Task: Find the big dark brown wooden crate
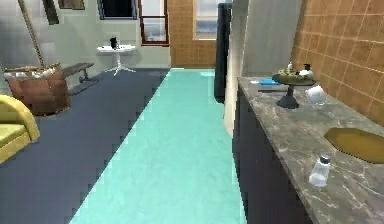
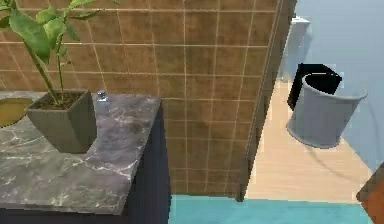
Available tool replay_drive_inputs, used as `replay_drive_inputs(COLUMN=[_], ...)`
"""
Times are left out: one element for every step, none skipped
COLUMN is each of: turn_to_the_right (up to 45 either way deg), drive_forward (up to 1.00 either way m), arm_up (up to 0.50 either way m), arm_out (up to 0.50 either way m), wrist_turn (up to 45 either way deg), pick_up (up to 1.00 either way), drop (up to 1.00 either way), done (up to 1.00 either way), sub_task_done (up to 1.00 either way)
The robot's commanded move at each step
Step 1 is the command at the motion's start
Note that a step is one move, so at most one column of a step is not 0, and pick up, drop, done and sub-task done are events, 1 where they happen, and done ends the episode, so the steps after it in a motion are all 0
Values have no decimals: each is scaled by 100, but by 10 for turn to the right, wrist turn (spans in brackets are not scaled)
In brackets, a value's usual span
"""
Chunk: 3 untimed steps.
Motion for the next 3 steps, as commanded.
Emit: replay_drive_inputs(turn_to_the_right=[0,30,-450], drive_forward=[100,0,0], arm_up=[0,0,0], arm_out=[0,0,0], wrist_turn=[0,0,0], pick_up=[0,0,0], drop=[0,0,0], done=[0,0,0], sub_task_done=[0,0,0])
